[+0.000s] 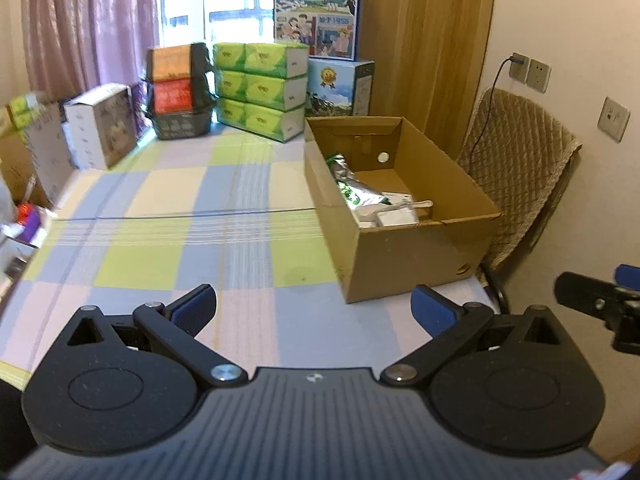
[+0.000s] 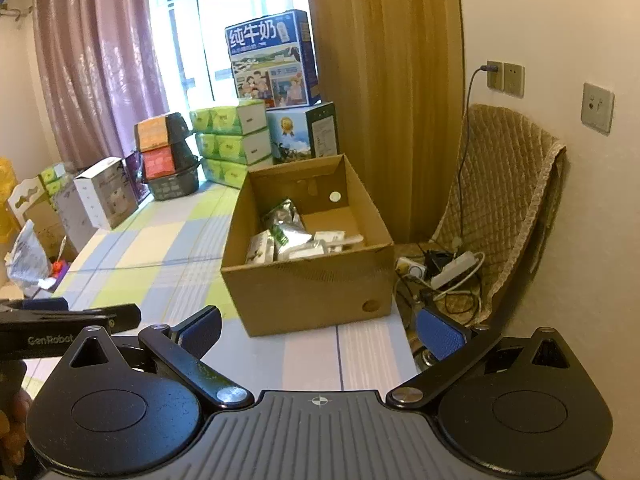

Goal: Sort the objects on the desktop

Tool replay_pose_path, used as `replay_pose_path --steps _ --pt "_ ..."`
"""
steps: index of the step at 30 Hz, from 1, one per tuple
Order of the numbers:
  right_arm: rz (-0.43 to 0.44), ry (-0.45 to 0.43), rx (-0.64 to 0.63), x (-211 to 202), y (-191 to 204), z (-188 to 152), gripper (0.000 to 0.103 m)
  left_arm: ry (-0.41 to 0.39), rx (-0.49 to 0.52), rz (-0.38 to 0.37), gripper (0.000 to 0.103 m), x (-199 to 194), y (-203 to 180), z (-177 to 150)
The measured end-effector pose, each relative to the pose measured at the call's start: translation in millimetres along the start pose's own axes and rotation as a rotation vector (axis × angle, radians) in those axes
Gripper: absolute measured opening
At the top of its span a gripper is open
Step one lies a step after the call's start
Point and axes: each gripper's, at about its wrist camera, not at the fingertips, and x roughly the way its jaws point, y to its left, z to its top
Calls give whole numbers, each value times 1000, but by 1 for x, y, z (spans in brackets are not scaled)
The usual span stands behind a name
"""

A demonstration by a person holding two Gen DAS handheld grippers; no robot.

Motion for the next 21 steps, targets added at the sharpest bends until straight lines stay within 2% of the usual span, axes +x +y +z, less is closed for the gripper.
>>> replay_pose_path --steps 10,21 --pt "3 4 -28 -34 11 -8 101 18 -48 -34 102 -34 12 -17" --pt "15 -4 -34 -49 22 -13 101 11 -27 -36 102 -53 13 -27"
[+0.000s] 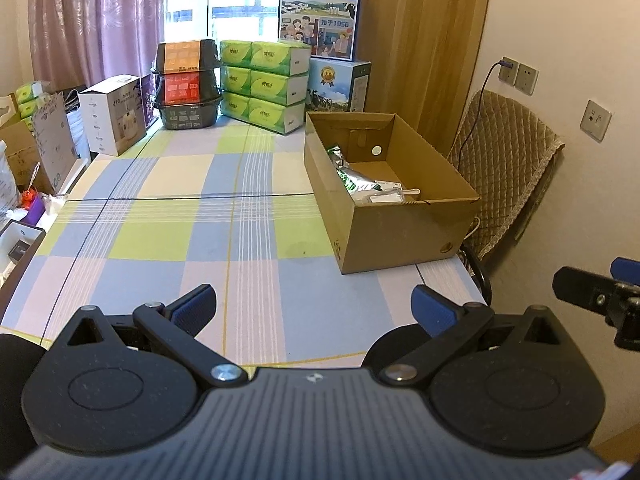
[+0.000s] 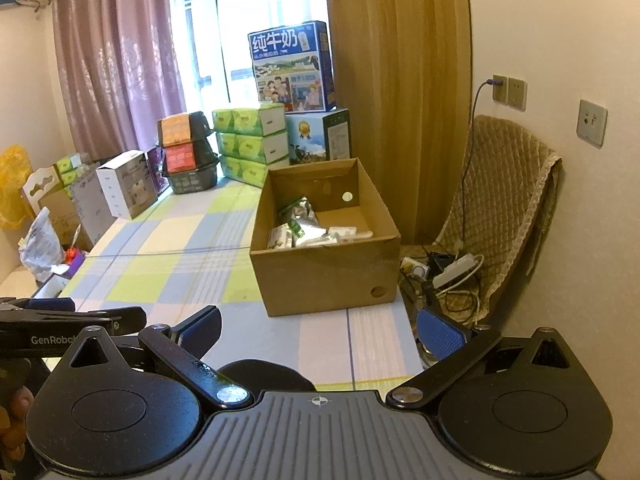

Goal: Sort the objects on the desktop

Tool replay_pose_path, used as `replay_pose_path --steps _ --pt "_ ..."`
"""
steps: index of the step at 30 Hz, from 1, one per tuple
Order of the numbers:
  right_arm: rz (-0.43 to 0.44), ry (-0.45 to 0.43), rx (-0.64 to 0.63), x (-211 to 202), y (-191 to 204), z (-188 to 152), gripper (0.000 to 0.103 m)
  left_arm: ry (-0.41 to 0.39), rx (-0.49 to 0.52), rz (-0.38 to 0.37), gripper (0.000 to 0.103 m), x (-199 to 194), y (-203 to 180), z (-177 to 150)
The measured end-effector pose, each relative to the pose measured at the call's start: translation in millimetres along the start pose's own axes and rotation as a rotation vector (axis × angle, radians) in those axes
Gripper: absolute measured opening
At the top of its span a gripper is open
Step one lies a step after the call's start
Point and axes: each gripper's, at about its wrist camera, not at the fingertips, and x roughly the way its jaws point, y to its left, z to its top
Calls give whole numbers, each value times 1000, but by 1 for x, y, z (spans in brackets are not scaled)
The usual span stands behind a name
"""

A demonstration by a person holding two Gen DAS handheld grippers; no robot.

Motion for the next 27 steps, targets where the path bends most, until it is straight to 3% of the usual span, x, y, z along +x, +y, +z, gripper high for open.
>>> replay_pose_path --steps 27 --pt "-5 5 15 3 -1 -7 101 1 5 -28 102 1 -6 0"
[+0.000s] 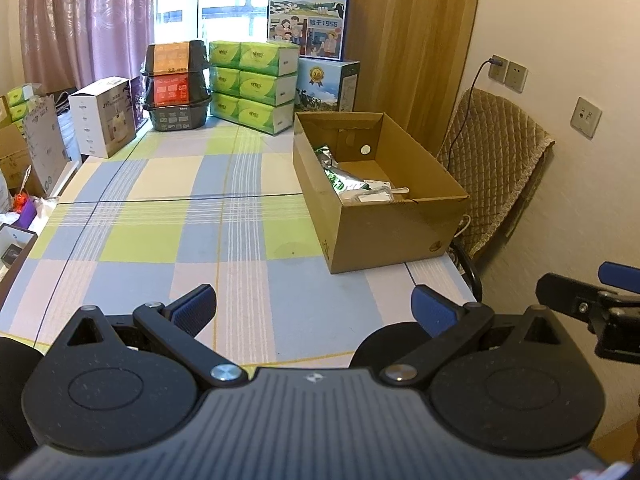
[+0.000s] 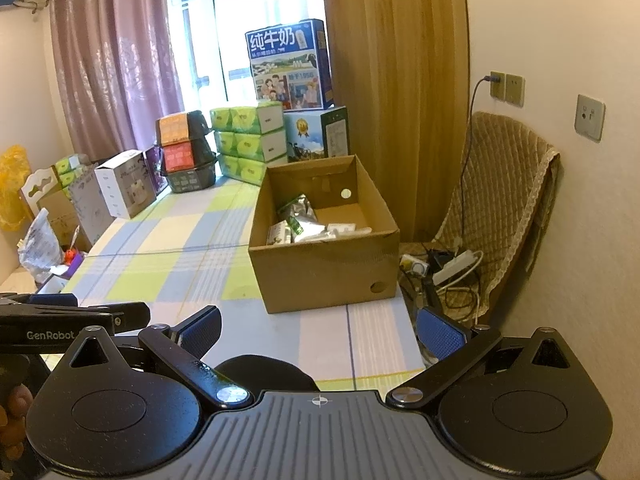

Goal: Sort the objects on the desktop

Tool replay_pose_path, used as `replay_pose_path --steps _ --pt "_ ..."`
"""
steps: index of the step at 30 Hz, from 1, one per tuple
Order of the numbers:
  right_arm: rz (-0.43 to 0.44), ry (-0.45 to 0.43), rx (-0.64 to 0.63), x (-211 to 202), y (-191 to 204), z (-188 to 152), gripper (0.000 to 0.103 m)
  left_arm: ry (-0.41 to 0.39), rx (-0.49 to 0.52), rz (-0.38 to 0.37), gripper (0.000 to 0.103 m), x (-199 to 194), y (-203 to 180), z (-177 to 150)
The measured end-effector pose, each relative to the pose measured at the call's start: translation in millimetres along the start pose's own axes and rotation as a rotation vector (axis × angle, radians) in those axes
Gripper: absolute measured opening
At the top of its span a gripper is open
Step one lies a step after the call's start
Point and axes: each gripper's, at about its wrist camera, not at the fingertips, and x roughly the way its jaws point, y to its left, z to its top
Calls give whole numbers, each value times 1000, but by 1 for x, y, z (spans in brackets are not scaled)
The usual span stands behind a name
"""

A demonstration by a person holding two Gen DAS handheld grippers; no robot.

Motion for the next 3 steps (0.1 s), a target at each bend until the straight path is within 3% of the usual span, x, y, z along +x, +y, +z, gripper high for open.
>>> replay_pose_path --steps 3 --pt "1 2 3 1 0 -2 101 -2 6 5 102 1 1 0"
